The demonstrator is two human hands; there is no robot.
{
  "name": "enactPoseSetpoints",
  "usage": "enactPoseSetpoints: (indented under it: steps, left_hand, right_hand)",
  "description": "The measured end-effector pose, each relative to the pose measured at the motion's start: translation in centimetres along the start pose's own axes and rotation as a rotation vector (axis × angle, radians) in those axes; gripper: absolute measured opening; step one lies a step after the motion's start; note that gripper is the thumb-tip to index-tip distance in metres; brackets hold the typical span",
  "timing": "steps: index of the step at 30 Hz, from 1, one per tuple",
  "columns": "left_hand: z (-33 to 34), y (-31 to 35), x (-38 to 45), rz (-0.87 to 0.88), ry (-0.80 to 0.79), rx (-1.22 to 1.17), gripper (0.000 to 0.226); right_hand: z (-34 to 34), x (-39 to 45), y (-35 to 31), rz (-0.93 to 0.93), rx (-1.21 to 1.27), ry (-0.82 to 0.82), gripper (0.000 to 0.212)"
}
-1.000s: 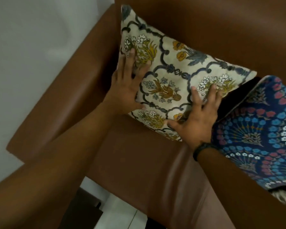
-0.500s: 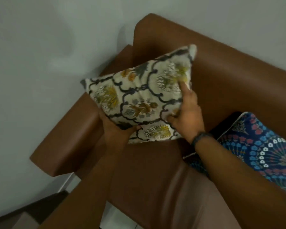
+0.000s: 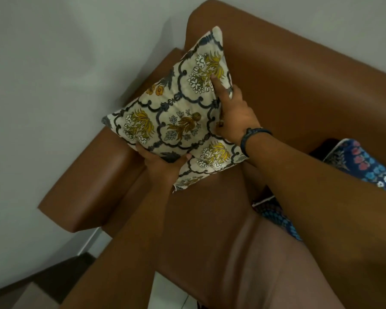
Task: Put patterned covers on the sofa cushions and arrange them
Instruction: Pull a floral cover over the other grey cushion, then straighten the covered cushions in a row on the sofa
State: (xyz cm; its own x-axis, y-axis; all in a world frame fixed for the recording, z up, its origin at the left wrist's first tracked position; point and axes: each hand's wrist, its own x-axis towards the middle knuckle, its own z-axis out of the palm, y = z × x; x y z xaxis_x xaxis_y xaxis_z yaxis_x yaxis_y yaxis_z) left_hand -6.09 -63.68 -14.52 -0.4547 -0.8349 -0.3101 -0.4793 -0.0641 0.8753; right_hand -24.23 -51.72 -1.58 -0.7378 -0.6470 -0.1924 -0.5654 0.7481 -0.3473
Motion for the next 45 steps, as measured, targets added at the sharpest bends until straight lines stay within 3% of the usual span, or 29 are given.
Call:
enactPoseSetpoints:
  steps: [8, 14, 20, 23, 26, 29, 30, 33, 36, 38, 41, 45]
  left_hand:
    - [-0.6, -0.2, -0.3, 0.003, -0.043, -0.021, 0.164]
    - [-2.0, -0.7, -2.4, 0.020, 0.022, 0.038, 0.166]
    - [-1.1, 0.4, -6.5, -0.013, 0.094, 0.096, 0.152]
    - [-0.2, 0.5, -9.0, 0.036, 0.129, 0.199, 0.133]
    - [2.4, 0.4, -13.3, 0.085, 0.001, 0.355, 0.112]
    - [6.7, 0.7, -18.0, 0.229, -0.320, 0.325, 0.077]
    - [8.1, 1.4, -19.0, 0.280, -0.440, 0.320, 0.077]
    - [14.3, 4.5, -21.7, 0.488, -0.719, 0.287, 0.096]
    - [19.7, 7.3, -22.3, 0.671, -0.833, 0.373, 0.122]
    - [22.1, 7.7, -22.4, 0.657, -0.880, 0.423, 0.138]
    - [23.8, 6.7, -23.1, 0.591, -0.903, 0.443, 0.152]
    - [23.3, 5.3, -23.6, 0.517, -0.796, 0.342, 0.152]
  right_hand:
    - [-0.6, -0.1, -0.2, 0.027, -0.017, -0.010, 0.148]
    - [0.7, -2.7, 1.1, 0.079, 0.091, 0.065, 0.155]
    - [2.5, -6.7, 2.6, 0.168, 0.214, 0.201, 0.142]
    - [3.4, -10.8, 3.7, 0.198, 0.378, 0.265, 0.126]
    - [4.8, -17.6, 6.3, 0.301, 0.650, 0.294, 0.104]
    - [5.5, -25.7, 11.9, 0.708, 0.918, 0.476, 0.084]
    - [5.4, -28.1, 14.1, 0.830, 1.004, 0.578, 0.080]
    - [4.1, -34.1, 22.5, 1.010, 1.058, 0.805, 0.085]
    - [3.2, -36.3, 29.2, 1.054, 1.071, 0.785, 0.110]
    - [3.3, -36.6, 32.3, 1.030, 1.124, 0.664, 0.126]
    - [3.8, -36.7, 34.4, 0.928, 1.148, 0.513, 0.124]
    - [2.3, -36.6, 32.8, 0.826, 0.958, 0.593, 0.120]
